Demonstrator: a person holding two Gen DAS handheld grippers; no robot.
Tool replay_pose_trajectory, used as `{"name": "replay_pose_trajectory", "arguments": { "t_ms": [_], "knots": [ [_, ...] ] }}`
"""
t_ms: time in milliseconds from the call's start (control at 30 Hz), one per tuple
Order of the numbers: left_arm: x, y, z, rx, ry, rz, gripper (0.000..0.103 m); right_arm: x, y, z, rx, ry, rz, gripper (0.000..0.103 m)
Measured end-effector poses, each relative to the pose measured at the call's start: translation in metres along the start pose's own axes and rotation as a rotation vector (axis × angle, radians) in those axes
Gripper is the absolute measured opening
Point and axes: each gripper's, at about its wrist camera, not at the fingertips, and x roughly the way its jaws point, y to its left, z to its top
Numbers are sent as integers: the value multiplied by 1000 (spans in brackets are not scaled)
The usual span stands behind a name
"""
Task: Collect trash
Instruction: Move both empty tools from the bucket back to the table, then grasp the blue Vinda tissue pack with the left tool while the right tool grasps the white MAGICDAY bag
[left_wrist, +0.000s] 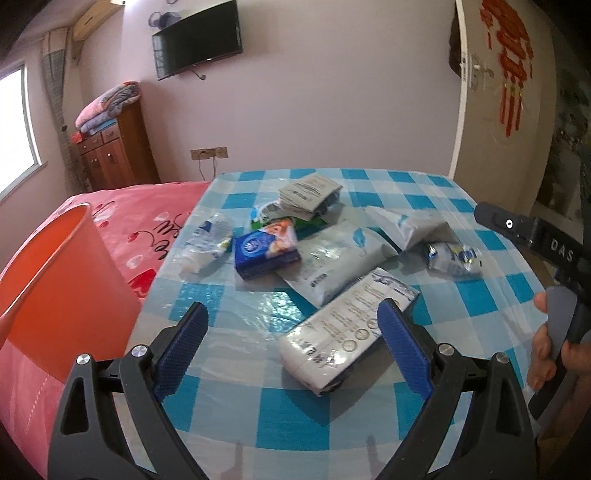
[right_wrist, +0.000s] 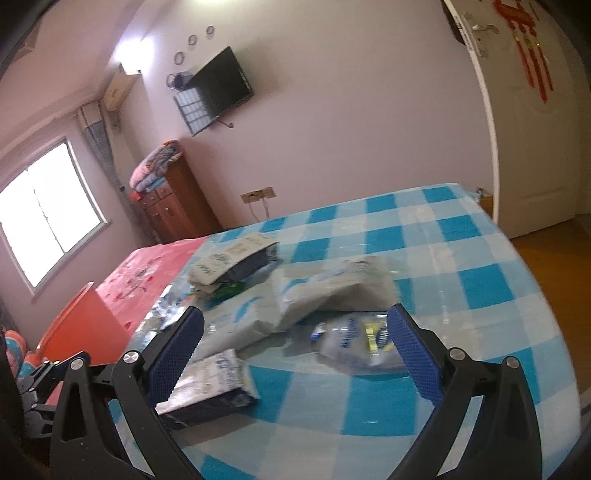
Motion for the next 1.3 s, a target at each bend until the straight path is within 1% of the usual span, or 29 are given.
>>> {"name": "replay_pose_trajectory", "arguments": {
  "t_ms": [133,333,433,567,667,733,833,967,1100,1300],
  "knots": [
    [6,-7,2,3,22,-15,93,2,-20,3,32,10,-36,98],
    [20,-7,10,-14,50,-20,93,14,-53,1,121,67,-58,98],
    [29,1,20,-63,76,-48,93,20,-65,0,152,97,-64,98],
    [45,14,32,-110,100,-35,93,27,-75,-2,169,127,-63,98],
    [61,28,40,-164,126,-36,93,33,-78,-2,172,153,-48,98],
    [73,37,46,-212,146,-53,93,37,-78,-2,163,163,-42,98],
    [89,45,54,-256,164,-77,93,41,-76,-2,141,168,-43,98],
    [109,49,62,-272,179,-94,93,48,-76,-2,122,188,-29,98],
    [126,55,64,-290,202,-92,93,52,-72,-3,97,203,-20,98],
    [141,55,62,-269,232,-91,93,57,-65,-5,61,222,-11,98]
  ]
}}
